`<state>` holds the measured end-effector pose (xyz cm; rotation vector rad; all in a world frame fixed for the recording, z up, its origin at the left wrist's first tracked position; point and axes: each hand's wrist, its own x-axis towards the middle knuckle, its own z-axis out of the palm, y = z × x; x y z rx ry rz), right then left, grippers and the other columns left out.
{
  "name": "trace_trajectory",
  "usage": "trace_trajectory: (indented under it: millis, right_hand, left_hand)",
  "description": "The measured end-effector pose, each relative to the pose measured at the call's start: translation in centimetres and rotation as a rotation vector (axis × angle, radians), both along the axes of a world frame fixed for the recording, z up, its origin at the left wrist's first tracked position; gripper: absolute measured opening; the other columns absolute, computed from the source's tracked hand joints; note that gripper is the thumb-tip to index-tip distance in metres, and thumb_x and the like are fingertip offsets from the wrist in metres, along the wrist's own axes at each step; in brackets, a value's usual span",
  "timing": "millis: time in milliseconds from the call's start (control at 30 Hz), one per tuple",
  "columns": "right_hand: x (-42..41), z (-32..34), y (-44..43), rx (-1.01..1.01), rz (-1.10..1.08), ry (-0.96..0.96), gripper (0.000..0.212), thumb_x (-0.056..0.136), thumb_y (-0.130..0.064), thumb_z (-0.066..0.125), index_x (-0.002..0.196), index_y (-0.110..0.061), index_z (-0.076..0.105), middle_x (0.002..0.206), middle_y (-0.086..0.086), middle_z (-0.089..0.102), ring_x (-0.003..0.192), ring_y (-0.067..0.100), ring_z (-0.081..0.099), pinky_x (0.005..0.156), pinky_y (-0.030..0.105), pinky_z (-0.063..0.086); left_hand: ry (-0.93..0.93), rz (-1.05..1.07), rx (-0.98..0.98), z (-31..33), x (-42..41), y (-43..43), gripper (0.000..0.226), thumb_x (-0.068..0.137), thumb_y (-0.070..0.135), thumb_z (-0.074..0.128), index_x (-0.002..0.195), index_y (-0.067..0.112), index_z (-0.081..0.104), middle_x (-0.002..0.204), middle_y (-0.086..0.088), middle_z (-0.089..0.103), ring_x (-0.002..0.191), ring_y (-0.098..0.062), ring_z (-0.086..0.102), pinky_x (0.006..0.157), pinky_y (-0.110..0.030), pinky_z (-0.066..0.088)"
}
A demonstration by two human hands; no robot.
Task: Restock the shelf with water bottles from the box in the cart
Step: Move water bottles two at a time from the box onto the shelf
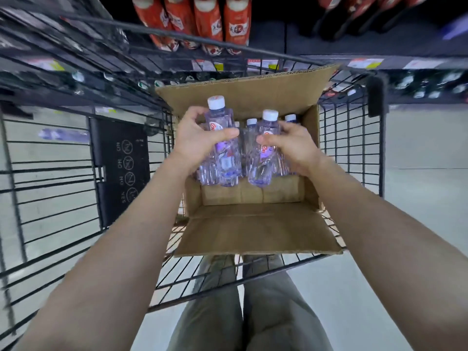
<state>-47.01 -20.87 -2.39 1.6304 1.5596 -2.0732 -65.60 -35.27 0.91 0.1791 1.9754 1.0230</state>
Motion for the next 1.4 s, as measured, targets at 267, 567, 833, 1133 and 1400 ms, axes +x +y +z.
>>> trace_trajectory:
  millis: [267,567,833,1133,1400]
  right_hand:
    - [-4.2,17.2,-2.1,0.277,0.069,0.164,0.042,0.066,-0.027,0.092,0.105,-0.018,0.080,0.109,0.007,0.078,0.106,0.024,0.074,0.102,0.042,0.055]
    - [-5.2,36.0,-8.2,0.526,0.145,0.363,0.042,0.078,-0.011,0.088,0.118,-0.010,0.074,0.104,0.002,0.078,0.089,0.008,0.072,0.081,0.018,0.057]
    - [-4.7,48.4,-16.6,0.701,0.174,0.500,0.061,0.067,-0.033,0.095,0.124,-0.023,0.072,0.112,-0.008,0.077,0.104,0.012,0.072,0.099,0.041,0.056]
    - [-3.6,59.2,-29.8,0.723,0.260,0.707,0.081,0.073,-0.038,0.092,0.144,-0.021,0.056,0.128,-0.010,0.063,0.114,0.009,0.062,0.095,0.028,0.051]
    - [-7.7,65.9,-40.1,0.754,0.358,0.796,0.027,0.078,-0.021,0.089,0.090,-0.031,0.067,0.087,-0.023,0.066,0.068,-0.016,0.063,0.066,0.011,0.052]
  left_hand:
    - [0.131,-0.064,0.205,12.7,-2.2,-3.4,0.075,0.048,0.042,0.103,0.108,0.031,0.060,0.108,-0.002,0.078,0.100,-0.019,0.076,0.093,-0.048,0.061]
    - [0.307,0.012,0.429,28.2,-2.5,-10.1,0.070,0.056,0.038,0.099,0.114,0.029,0.060,0.110,-0.002,0.078,0.097,-0.013,0.076,0.075,-0.030,0.061]
    - [0.452,-0.023,0.522,41.0,-1.6,-18.9,0.067,0.066,0.029,0.099,0.120,0.029,0.061,0.114,-0.001,0.076,0.100,-0.016,0.074,0.064,-0.021,0.058]
    - [0.534,0.128,0.589,52.3,0.6,-33.9,0.060,0.072,0.028,0.096,0.118,0.030,0.058,0.119,-0.005,0.068,0.066,-0.012,0.065,0.048,-0.014,0.048]
    - [0.659,0.217,0.594,59.9,-2.4,-45.0,0.060,0.073,0.030,0.096,0.119,0.034,0.058,0.125,-0.006,0.066,0.075,-0.012,0.072,0.049,-0.015,0.051]
